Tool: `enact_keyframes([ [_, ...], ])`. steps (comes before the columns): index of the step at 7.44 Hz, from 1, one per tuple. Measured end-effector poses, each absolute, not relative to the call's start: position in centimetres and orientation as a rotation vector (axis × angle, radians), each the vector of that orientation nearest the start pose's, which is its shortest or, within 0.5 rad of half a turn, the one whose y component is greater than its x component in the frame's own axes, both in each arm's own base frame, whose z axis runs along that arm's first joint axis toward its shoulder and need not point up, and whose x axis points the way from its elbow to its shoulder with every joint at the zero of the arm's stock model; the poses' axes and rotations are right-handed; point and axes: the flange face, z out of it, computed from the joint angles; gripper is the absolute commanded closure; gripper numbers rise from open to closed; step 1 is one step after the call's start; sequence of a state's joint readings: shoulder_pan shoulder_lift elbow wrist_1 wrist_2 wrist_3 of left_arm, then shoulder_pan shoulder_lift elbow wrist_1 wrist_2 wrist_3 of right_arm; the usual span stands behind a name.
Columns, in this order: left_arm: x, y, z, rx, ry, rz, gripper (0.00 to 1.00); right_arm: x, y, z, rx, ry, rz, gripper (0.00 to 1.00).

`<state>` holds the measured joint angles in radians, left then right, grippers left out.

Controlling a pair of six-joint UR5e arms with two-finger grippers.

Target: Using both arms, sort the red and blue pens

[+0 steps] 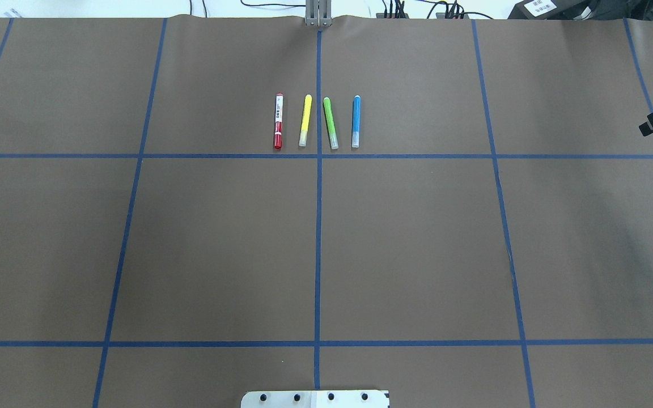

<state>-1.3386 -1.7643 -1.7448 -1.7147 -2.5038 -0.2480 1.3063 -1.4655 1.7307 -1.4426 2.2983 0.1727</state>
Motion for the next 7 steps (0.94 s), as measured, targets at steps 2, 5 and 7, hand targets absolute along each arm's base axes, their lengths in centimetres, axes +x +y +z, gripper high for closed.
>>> enact_keyframes([
  [2, 17.1, -59.0, 38.9, 0.161, 0.97, 0.193, 0.0, -7.8, -54.2, 51.3, 0.211, -0.784, -0.231, 0.0],
  [5, 30.4, -63.3, 33.7, 0.0, 0.955, 0.198, 0.0, -7.9, -54.3, 51.4, 0.209, -0.782, -0.231, 0.0],
  [7, 38.4, -65.9, 30.9, -0.104, 0.933, 0.16, 0.0, -7.9, -54.3, 51.4, 0.209, -0.782, -0.23, 0.0],
])
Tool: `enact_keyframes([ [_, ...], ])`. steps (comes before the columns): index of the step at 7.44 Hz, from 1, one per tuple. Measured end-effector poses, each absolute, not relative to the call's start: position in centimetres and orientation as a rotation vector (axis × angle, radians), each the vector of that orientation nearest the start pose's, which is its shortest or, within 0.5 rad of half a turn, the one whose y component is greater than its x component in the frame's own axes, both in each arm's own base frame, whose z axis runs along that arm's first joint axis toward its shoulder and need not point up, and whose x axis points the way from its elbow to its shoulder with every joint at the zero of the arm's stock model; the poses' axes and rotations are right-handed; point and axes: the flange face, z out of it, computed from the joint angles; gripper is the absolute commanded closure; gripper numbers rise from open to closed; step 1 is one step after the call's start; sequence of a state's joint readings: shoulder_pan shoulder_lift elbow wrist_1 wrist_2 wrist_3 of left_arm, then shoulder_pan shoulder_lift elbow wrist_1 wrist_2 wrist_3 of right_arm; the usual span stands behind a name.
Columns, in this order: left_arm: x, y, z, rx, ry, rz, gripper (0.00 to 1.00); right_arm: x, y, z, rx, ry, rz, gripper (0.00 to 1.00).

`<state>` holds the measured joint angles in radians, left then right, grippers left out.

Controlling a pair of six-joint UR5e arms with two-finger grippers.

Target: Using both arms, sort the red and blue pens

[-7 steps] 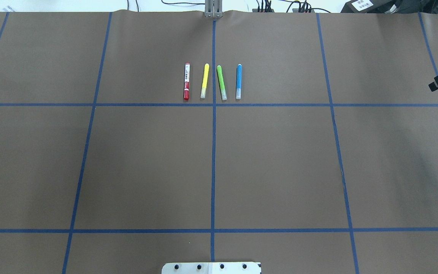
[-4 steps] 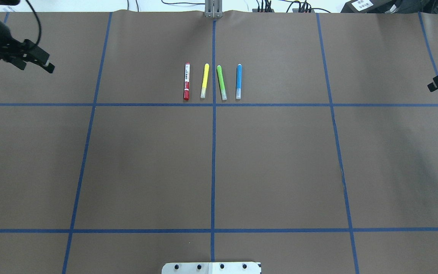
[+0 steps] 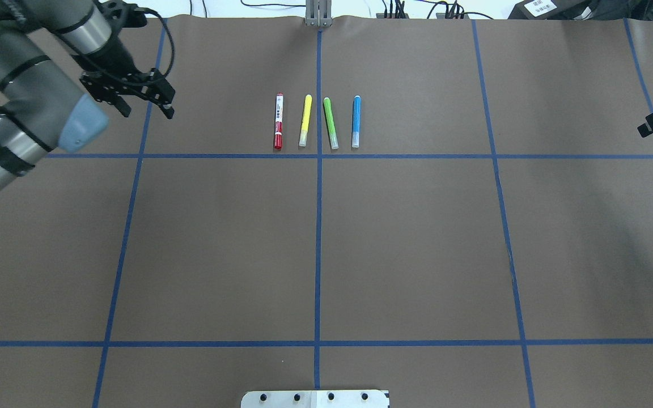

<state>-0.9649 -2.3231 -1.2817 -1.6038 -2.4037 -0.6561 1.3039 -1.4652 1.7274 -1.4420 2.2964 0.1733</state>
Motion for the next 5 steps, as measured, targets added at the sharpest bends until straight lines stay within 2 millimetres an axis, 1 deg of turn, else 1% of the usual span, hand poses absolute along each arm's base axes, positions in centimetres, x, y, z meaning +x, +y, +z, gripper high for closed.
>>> enact_keyframes([
  [2, 44.4, -68.7, 27.7, -0.179, 0.901, 0.123, 0.01, -7.9, -54.2, 51.5, 0.207, -0.781, -0.23, 0.0],
  [3, 46.9, -69.6, 26.2, -0.199, 0.878, 0.106, 0.03, -7.9, -54.2, 51.5, 0.207, -0.781, -0.23, 0.0],
  [4, 49.1, -70.0, 25.3, -0.201, 0.854, 0.084, 0.06, -7.9, -54.2, 51.6, 0.206, -0.781, -0.229, 0.0],
  [5, 51.5, -70.2, 25.1, -0.186, 0.832, 0.056, 0.07, -7.8, -54.2, 51.6, 0.206, -0.781, -0.229, 0.0],
])
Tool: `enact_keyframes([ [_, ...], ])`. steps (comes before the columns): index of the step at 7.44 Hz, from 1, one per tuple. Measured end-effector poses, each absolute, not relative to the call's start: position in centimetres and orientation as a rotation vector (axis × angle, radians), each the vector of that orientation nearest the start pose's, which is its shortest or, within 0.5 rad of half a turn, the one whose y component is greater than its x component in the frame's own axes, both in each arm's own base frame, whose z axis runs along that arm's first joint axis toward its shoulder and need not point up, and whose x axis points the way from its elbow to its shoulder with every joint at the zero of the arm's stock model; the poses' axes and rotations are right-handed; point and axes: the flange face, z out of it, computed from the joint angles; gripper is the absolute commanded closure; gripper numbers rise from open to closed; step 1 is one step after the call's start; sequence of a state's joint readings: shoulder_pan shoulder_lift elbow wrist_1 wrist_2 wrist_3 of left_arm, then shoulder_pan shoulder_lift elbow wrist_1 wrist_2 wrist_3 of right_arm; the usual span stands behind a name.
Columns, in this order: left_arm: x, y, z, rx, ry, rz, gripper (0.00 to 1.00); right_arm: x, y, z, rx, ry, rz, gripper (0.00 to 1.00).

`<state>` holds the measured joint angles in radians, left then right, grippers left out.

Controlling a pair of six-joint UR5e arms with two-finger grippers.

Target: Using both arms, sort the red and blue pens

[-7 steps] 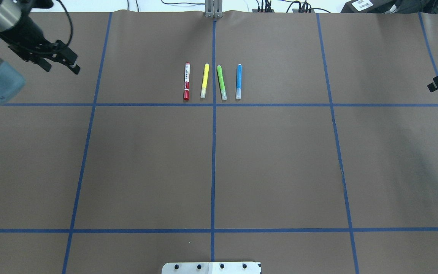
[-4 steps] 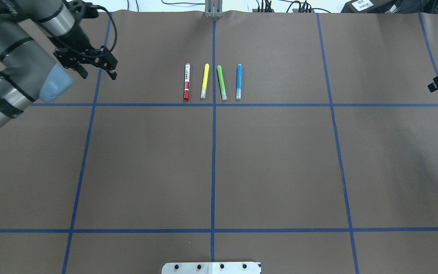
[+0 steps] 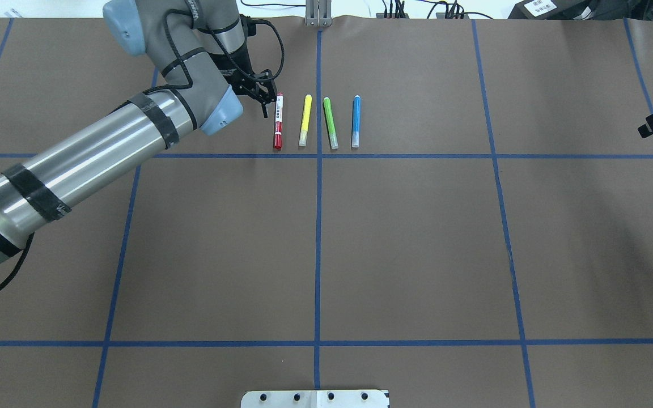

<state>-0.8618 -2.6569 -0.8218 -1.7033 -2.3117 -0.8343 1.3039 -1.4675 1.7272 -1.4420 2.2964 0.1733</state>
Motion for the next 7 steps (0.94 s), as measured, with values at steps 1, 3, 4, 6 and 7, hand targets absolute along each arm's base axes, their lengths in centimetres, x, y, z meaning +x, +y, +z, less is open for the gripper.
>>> enact_keyframes([
  [1, 53.7, -70.0, 25.5, -0.166, 0.82, 0.037, 0.07, -7.8, -54.2, 51.6, 0.206, -0.781, -0.229, 0.0],
  [3, 56.4, -68.9, 25.5, -0.149, 0.816, 0.034, 0.2, -7.8, -54.2, 51.6, 0.206, -0.781, -0.229, 0.0],
  [4, 57.4, -68.3, 25.0, -0.147, 0.817, 0.037, 0.49, -7.8, -54.2, 51.6, 0.206, -0.781, -0.229, 0.0],
  [6, 58.8, -67.3, 24.2, -0.141, 0.817, 0.041, 0.6, -7.8, -54.2, 51.7, 0.204, -0.779, -0.228, 0.0],
  [7, 59.3, -66.9, 24.1, -0.137, 0.813, 0.045, 0.61, -7.8, -54.2, 51.8, 0.202, -0.779, -0.228, 0.0],
])
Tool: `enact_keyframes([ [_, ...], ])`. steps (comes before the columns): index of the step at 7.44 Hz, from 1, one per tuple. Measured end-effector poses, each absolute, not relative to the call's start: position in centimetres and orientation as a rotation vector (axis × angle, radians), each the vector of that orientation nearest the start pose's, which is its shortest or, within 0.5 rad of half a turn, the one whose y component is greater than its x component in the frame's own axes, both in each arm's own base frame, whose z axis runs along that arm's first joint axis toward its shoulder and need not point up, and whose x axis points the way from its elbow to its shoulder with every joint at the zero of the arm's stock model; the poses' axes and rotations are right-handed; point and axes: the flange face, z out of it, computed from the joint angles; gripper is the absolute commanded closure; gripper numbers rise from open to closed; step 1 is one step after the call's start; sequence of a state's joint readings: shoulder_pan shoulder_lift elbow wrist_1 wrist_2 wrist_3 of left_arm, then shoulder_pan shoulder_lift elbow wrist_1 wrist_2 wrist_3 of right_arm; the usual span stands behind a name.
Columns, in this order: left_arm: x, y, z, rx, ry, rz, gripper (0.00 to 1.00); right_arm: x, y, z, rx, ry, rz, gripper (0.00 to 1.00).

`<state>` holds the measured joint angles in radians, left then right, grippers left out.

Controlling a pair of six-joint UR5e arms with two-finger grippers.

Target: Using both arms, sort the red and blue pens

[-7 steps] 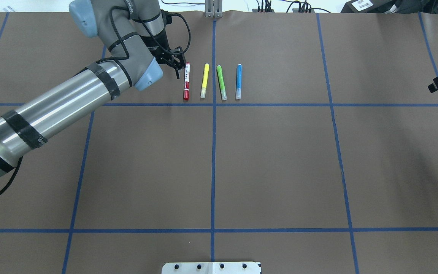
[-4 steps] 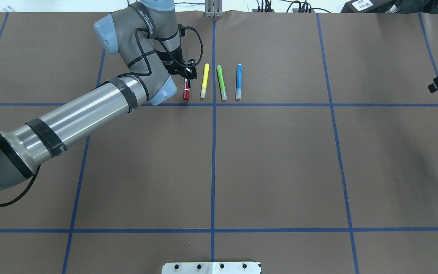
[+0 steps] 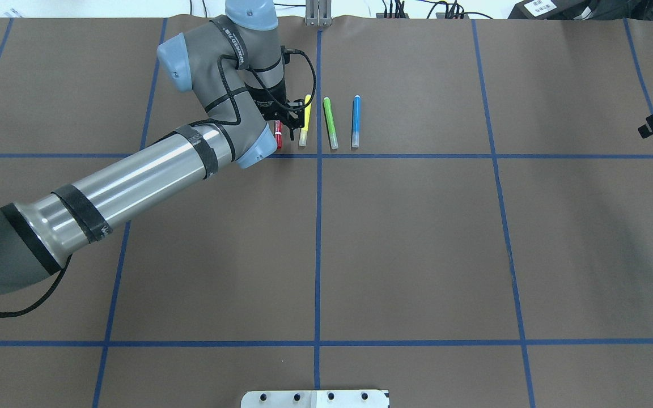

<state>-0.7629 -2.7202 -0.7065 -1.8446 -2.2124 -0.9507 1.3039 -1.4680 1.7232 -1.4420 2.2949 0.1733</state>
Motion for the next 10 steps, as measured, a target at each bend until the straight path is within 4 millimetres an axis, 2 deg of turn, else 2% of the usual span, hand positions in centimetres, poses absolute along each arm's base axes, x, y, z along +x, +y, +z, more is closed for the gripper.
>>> enact_keyframes([
  [3, 59.8, -66.5, 24.2, -0.132, 0.806, 0.048, 0.62, -7.8, -54.2, 51.9, 0.201, -0.779, -0.227, 0.0],
  [4, 59.8, -66.5, 24.2, -0.132, 0.805, 0.049, 0.7, -7.8, -54.2, 51.9, 0.201, -0.779, -0.227, 0.0],
  [6, 59.7, -66.6, 24.3, -0.132, 0.804, 0.048, 1.0, -7.9, -54.2, 51.8, 0.201, -0.78, -0.227, 0.0],
  [8, 59.4, -66.7, 23.9, -0.125, 0.81, 0.048, 1.0, -7.9, -54.2, 51.8, 0.201, -0.78, -0.228, 0.0],
  [10, 57.2, -67.3, 21.1, -0.095, 0.839, 0.037, 1.0, -7.9, -54.2, 51.8, 0.202, -0.78, -0.228, 0.0],
])
